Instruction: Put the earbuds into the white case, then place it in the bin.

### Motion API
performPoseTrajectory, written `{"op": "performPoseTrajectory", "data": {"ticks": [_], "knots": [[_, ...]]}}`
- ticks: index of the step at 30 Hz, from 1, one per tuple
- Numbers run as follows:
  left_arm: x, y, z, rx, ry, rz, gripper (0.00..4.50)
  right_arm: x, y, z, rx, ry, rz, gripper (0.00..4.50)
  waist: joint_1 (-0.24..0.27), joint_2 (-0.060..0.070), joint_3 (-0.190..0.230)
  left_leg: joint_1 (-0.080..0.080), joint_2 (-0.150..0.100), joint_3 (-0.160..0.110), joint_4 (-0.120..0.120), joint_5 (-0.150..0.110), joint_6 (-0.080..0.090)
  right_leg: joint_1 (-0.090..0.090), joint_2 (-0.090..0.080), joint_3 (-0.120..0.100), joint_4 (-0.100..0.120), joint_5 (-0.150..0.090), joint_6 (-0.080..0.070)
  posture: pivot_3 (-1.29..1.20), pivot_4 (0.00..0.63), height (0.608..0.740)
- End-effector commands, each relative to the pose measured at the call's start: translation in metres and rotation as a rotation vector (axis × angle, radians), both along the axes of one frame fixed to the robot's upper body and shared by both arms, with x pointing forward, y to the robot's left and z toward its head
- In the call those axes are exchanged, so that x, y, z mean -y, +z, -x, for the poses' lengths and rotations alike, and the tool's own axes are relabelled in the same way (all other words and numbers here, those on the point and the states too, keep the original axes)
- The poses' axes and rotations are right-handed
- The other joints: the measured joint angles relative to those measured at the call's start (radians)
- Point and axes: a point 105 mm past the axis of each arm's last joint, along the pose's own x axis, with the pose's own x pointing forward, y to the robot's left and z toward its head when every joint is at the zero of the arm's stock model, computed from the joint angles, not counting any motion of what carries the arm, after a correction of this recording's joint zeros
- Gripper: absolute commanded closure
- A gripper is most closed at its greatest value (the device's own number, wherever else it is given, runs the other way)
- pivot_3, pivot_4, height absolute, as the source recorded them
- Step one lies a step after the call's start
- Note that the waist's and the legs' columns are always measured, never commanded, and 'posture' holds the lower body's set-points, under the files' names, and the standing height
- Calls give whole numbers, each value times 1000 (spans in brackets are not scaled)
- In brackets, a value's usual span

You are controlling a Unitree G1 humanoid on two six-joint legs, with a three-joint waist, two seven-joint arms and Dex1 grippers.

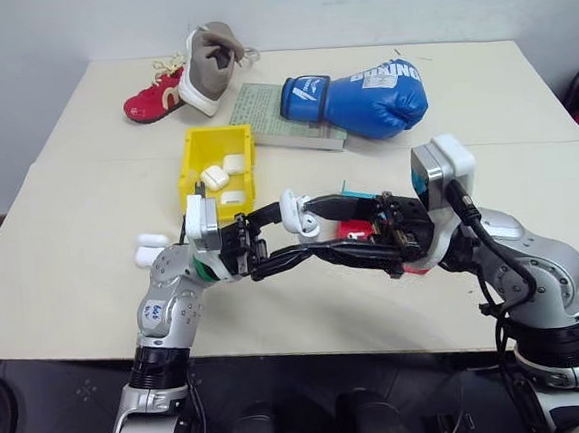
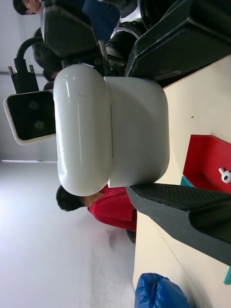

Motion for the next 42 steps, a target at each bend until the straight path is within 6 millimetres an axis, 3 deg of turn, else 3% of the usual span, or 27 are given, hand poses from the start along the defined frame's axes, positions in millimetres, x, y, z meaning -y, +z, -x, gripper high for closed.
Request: {"op": "performPoseTrajectory", "data": {"ticks": [1,6,9,13,20,26,31,38,42], "knots": [[-3,8,12,69,-28,18,1738,23,4,7,-39,-18,25,50,8,0,0,0,0,0,0,0,0,0,0,0,0,0,0,0,150,740],[-15,-9,7,26,26,-83,1738,59,7,11,-80,-106,76,50,19,-1,1,0,0,0,-2,0,0,1,0,0,-4,0,0,0,150,740],[-15,-35,-10,39,131,-333,1738,65,-1,6,-1,-178,155,656,20,-1,0,0,0,0,-1,0,0,2,1,-1,-6,0,0,0,150,740],[-8,-42,-25,112,199,-487,1738,51,-4,0,106,-187,197,2081,19,-1,0,0,1,3,-1,0,1,1,1,2,-6,0,0,0,150,740],[16,-39,-18,137,128,-563,1738,11,-16,0,194,-104,265,4473,19,-1,0,0,1,2,-3,0,1,0,1,1,-5,0,0,0,150,740],[24,-35,-14,139,120,-568,1738,-13,-22,-10,248,-117,323,4473,18,-1,0,0,1,2,-2,0,1,0,1,1,-5,0,0,0,150,740],[20,-35,-11,135,126,-565,1738,-14,-30,-18,245,-159,404,4473,18,-1,0,-1,1,1,-2,0,0,0,1,1,-5,0,0,0,150,740],[8,-30,-5,134,121,-539,1738,28,-47,-19,180,-245,469,4473,23,-1,0,-2,0,0,-2,0,1,0,0,-1,-5,0,0,0,150,740],[-1,-27,0,114,121,-499,1738,51,-42,-21,256,-359,355,4473,21,-2,0,-2,0,0,-2,0,1,1,0,-1,-5,0,0,0,150,740]]}}
